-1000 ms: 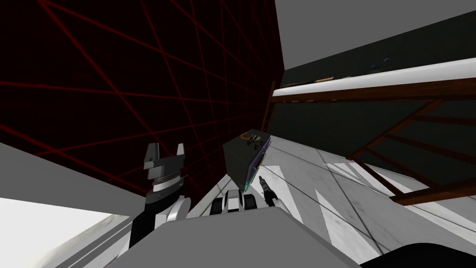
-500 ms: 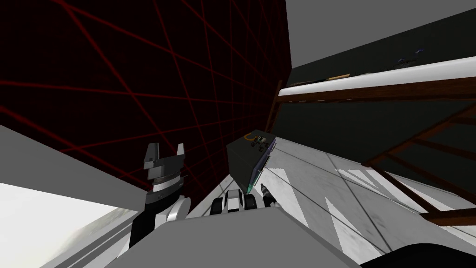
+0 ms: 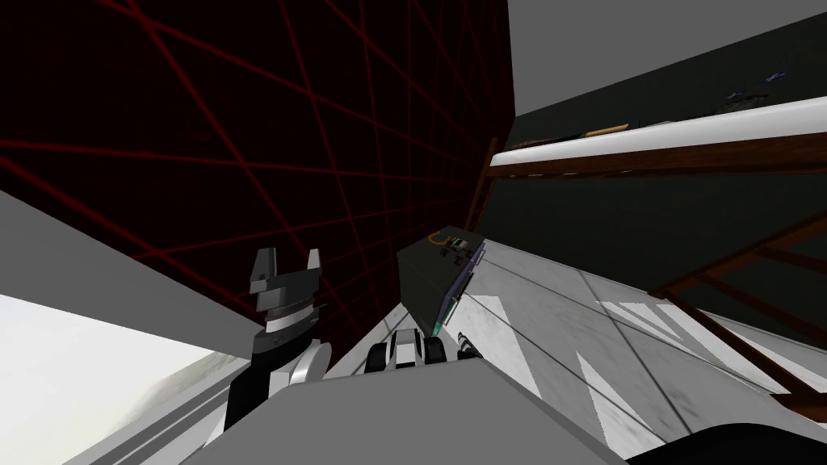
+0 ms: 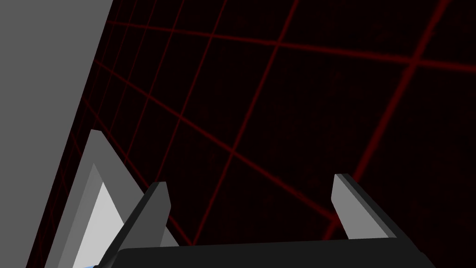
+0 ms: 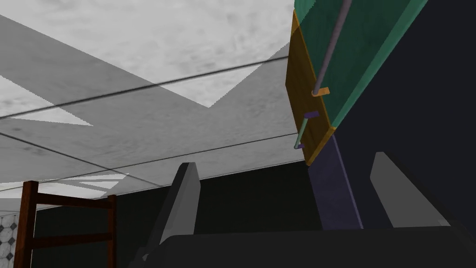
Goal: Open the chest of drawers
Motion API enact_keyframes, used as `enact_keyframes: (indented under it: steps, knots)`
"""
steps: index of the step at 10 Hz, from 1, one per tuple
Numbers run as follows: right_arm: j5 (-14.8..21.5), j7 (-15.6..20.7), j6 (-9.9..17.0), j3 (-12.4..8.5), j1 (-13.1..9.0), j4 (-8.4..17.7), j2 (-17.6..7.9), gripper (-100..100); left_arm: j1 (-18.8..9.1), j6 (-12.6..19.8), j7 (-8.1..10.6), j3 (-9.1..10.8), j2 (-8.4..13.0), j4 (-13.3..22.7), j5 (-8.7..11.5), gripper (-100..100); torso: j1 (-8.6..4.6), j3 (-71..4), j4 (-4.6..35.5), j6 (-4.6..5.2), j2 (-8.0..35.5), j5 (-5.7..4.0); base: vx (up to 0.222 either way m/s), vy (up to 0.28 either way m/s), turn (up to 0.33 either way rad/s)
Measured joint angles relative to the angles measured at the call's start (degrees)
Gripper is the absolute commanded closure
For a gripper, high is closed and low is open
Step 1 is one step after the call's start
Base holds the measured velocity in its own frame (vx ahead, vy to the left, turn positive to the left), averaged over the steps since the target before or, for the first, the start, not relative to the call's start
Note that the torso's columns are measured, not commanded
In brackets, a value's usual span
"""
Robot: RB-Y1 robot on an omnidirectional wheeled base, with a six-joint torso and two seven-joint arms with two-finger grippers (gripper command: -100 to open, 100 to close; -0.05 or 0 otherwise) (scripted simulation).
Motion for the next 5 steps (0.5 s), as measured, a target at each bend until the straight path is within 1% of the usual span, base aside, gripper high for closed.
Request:
enact_keyframes:
  steps: [2,3,5]
  knots:
    - [2.6,0.2,3.2,1.0,-0.4,3.0,0.0,-100,0.0,0.0,0.0,0.0,0.0,0.0,0.0,0,0.07,0.0,0.0,0.01,-0.1,0.02,-0.005,0.002,0.025]
    - [3.1,0.1,4.2,1.1,-0.3,3.4,0.0,-100,0.0,0.0,0.0,0.0,0.0,0.0,0.0,0,0.13,0.0,0.0,0.0,-0.1,0.04,-0.005,-0.003,0.024]
    - [3.3,0.1,4.7,1.2,-0.3,3.5,0.1,-100,0.0,0.0,0.0,0.0,0.0,0.0,0.0,0,0.09,-0.1,0.0,0.01,-0.1,0.02,0.004,0.007,-0.019]
